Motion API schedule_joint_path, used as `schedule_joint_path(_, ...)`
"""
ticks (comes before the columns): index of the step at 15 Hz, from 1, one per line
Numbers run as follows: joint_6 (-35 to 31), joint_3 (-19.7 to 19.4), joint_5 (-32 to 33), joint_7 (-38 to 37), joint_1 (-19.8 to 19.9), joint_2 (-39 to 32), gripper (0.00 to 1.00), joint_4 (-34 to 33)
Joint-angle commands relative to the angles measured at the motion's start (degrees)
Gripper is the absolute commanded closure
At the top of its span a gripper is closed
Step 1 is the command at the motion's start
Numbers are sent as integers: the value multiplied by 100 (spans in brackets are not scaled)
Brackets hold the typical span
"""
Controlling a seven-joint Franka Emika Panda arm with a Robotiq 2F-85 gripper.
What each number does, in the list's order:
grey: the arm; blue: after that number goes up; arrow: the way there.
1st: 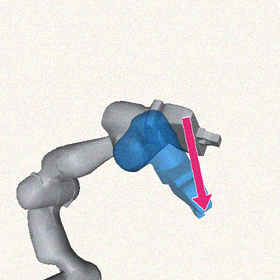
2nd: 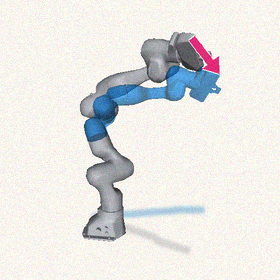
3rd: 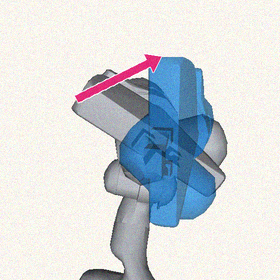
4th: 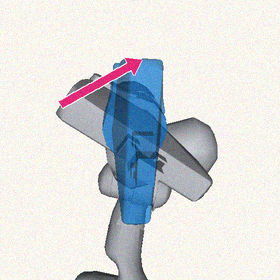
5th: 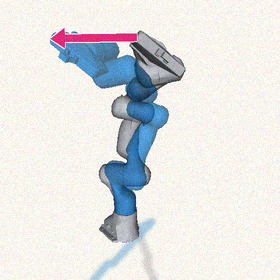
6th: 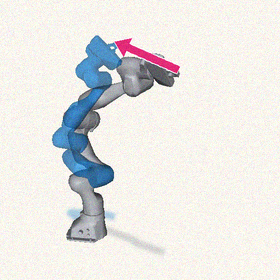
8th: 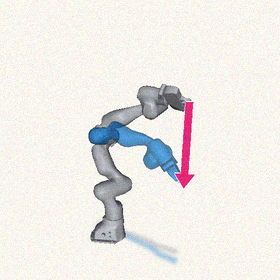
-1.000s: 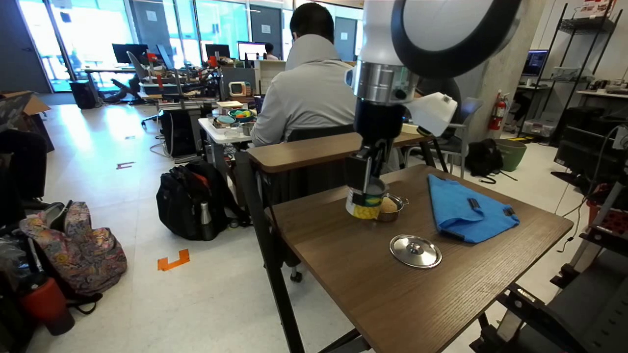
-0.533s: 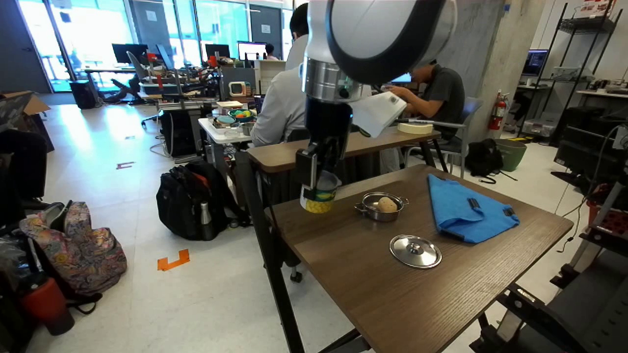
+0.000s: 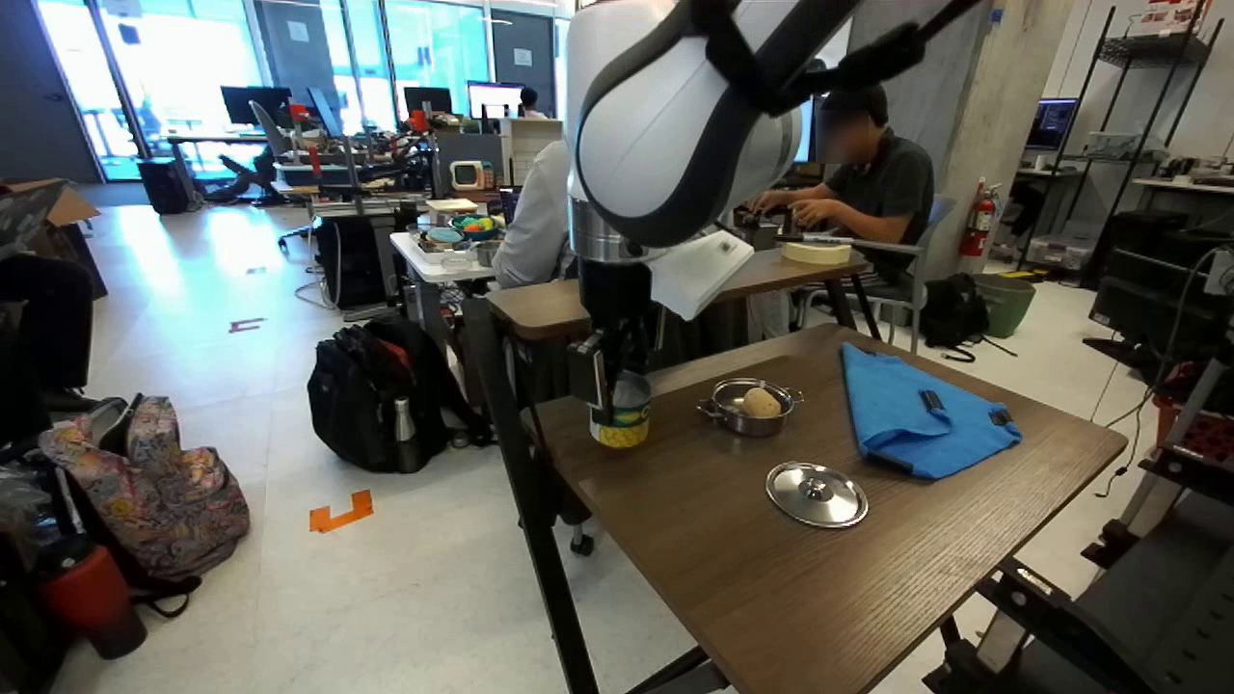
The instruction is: Move the can to the left of the silver pot
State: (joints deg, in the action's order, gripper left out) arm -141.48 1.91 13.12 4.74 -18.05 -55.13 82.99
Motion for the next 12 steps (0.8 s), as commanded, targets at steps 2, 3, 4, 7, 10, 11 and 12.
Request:
schedule_joint_path(2,738,28,-10,116,127,-714,54,-1076)
schedule_joint_path(3,855,50,-28,153,162,-818,54,-1212)
schedule_joint_path(4,977,75,-46,188,188,-926,54,-1345)
schedule_joint_path(7,1311,105,-48,268,200,-1071,6,-1658)
schedule_joint_path(10,1475,125,-46,348,200,-1183,0,-1808)
schedule_joint_path(11,1487,139,-53,387,212,-1204,0,-1835)
schedule_joint_path(12,1476,161,-66,436,234,-1201,0,-1824)
